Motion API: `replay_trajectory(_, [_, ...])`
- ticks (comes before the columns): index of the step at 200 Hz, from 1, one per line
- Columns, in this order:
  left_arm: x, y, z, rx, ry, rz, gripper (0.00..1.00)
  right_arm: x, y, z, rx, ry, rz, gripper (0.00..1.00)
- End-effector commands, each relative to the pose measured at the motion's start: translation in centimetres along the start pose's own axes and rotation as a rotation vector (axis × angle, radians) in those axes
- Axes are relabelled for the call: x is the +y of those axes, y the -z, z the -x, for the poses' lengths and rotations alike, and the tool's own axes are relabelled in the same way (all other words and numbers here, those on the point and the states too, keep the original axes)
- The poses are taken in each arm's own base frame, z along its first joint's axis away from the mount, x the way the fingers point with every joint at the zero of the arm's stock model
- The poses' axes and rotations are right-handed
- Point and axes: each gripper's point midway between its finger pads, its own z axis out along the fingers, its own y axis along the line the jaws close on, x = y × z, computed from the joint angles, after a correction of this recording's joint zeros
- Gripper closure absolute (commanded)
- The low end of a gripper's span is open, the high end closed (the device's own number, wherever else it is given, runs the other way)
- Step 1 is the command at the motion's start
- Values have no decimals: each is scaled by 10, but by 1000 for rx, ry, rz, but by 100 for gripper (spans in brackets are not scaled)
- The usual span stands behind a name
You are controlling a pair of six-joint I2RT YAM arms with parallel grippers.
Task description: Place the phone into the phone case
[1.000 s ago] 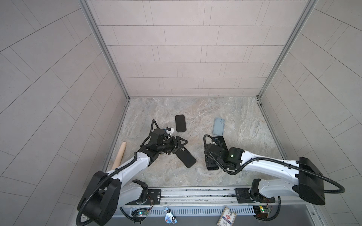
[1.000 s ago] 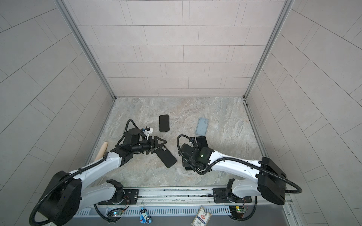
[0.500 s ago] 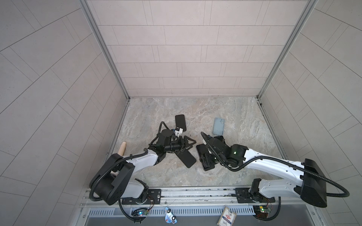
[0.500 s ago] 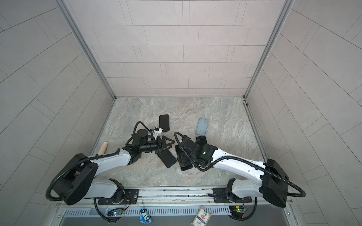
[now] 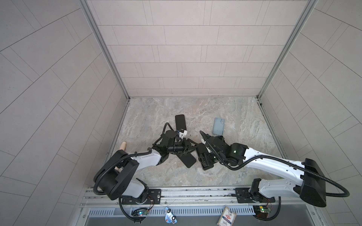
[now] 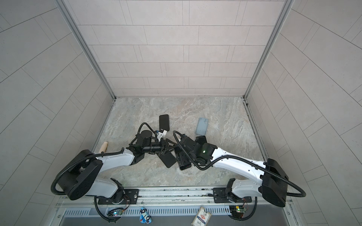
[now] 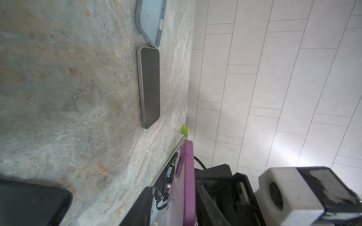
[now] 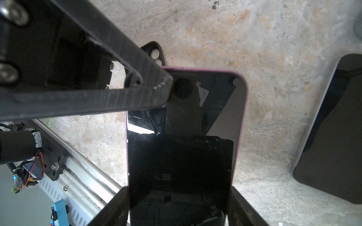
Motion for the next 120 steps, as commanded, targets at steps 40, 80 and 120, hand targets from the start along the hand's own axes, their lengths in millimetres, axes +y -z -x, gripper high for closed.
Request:
replay_trajectory(40, [-21, -10, -10, 51, -45, -62, 81, 8, 7, 13, -19, 28, 9, 51])
replay_trajectory(80, [-30, -5, -6, 32, -73, -79, 100, 3, 19, 17, -41, 35, -18, 21])
replay_trajectory(120, [-33, 15, 16, -60, -90, -66, 100, -1, 56, 35, -165, 9, -17, 20])
